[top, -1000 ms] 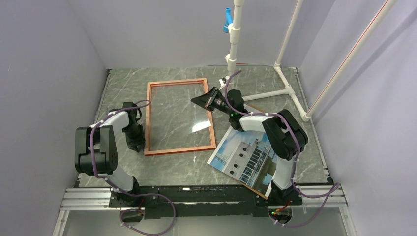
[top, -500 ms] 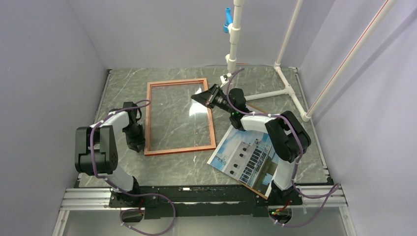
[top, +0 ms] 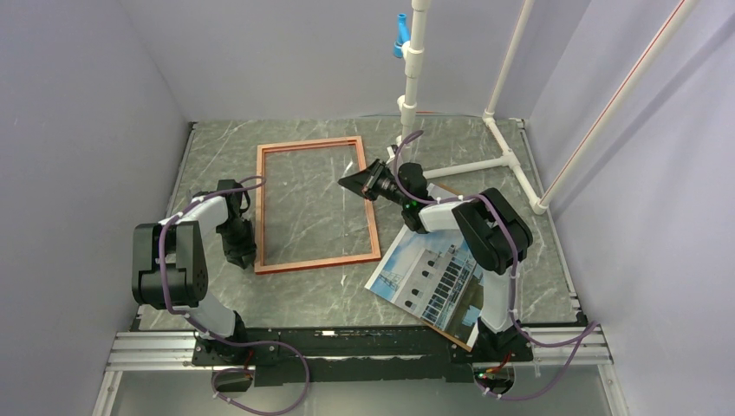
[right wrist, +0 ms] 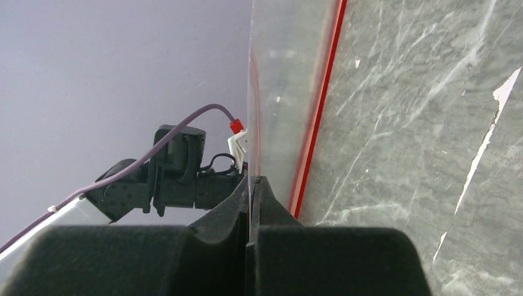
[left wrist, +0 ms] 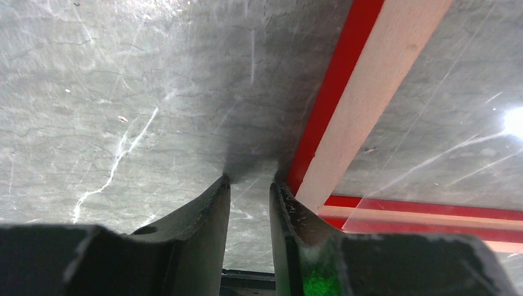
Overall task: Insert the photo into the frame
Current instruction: Place the photo frame item in the photo frame.
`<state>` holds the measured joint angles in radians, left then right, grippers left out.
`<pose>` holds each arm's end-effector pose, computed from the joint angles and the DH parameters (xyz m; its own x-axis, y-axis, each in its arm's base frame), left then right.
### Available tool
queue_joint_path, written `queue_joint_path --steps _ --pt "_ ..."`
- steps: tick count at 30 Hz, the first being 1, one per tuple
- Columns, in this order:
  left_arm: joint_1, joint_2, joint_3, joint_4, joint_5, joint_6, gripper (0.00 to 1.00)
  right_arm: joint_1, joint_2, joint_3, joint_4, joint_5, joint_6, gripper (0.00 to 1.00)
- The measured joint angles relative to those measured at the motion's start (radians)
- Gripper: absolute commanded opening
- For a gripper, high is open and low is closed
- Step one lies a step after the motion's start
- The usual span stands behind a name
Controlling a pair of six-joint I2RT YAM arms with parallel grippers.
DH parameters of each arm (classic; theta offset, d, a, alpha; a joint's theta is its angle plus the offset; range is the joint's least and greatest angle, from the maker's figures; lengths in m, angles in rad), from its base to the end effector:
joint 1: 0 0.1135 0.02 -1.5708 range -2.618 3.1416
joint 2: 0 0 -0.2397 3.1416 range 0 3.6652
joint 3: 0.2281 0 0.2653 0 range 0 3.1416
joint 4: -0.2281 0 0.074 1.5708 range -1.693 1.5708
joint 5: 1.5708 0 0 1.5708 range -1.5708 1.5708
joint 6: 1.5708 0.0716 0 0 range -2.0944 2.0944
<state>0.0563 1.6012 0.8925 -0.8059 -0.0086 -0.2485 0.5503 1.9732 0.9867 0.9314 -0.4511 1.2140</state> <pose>0.2702 0.0158 0.0851 -0.9523 -0.3000 -0.0566 -0.3002 0.9539 -0.0055 0.3627 0.2592 0.1440 -0.8050 0.4954 -0.3262 -0.2500 0.2154 0.9440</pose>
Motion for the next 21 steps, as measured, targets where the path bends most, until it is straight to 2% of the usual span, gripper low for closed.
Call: queue_joint_path --steps 21 --pt "-0.002 0.0 0.0 -0.001 0.0 0.0 0.33 -0.001 0.013 -0.002 0.05 -0.008 0.087 0.0"
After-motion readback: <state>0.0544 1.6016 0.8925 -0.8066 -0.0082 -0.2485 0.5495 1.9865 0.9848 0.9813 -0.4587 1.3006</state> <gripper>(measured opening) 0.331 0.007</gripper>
